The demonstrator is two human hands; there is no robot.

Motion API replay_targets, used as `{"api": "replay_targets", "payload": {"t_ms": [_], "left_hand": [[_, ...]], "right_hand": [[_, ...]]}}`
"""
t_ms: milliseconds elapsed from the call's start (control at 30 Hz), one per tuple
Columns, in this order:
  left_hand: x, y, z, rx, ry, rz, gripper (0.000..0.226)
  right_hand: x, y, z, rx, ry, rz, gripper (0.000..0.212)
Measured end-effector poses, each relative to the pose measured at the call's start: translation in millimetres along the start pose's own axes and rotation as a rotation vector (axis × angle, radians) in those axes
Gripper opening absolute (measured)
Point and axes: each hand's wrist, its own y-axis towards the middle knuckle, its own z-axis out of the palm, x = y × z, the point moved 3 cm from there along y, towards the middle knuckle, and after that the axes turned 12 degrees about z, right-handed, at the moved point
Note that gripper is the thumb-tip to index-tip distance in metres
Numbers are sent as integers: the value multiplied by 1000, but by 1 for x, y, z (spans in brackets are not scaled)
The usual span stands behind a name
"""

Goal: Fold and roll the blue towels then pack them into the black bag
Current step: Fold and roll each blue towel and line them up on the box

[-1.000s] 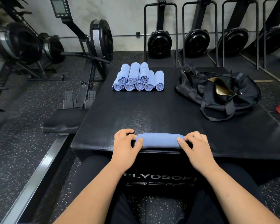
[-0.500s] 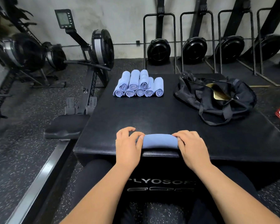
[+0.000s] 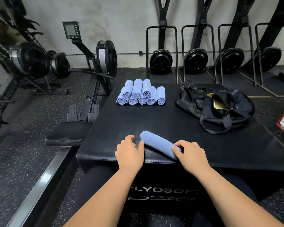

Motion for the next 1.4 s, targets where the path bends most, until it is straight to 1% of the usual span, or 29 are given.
{"api": "replay_targets", "payload": {"t_ms": [67,133,200,300,400,533,567,700,767,833,933,1000,1067,1133,1200,1300,1400], "left_hand": [[0,0,6,86,-133,-38,53],[-2,-1,11,160,-269,-76,62],[-8,-3,14,213,-329,-83,69],[-18,-5,17,276,-357,-76,61],[-28,-4,16,289,-374,-105,61],[-36,-3,12,295,-382,-163,44],[-37,-4,11,295,-396,-163,43],[-40,-8,11,270,-479,-173,48],[-41,-9,11,250,-574,-214,52],[-42,-7,11,241,-690,-272,56],[-45,-2,12,232,-864,-347,61],[-49,3,9,232,-953,-355,54],[-55,8,5,247,-1023,-349,48],[-59,16,2,253,-1052,-337,47],[-61,25,-2,243,-1037,-308,47],[-61,36,-5,246,-1012,-241,55],[-60,49,-7,233,-972,-173,60]], "right_hand": [[5,-5,3,-12,20,14,26],[11,-11,7,-19,20,17,27],[17,-15,9,-20,4,19,29],[26,-21,12,7,0,29,28],[33,-26,14,27,31,30,24],[34,-32,14,65,37,21,22],[33,-34,14,78,42,13,22],[32,-36,10,113,55,-16,22],[32,-35,7,117,64,-21,24],[32,-35,3,134,131,-30,29],[33,-31,-3,219,334,-33,38],[39,-28,-8,329,482,-30,46],[47,-26,-16,416,573,-53,56],[53,-22,-20,438,615,-83,61],[58,-15,-24,416,663,-96,61],[64,-5,-28,400,692,-127,56],[72,5,-35,446,763,-148,55]]}}
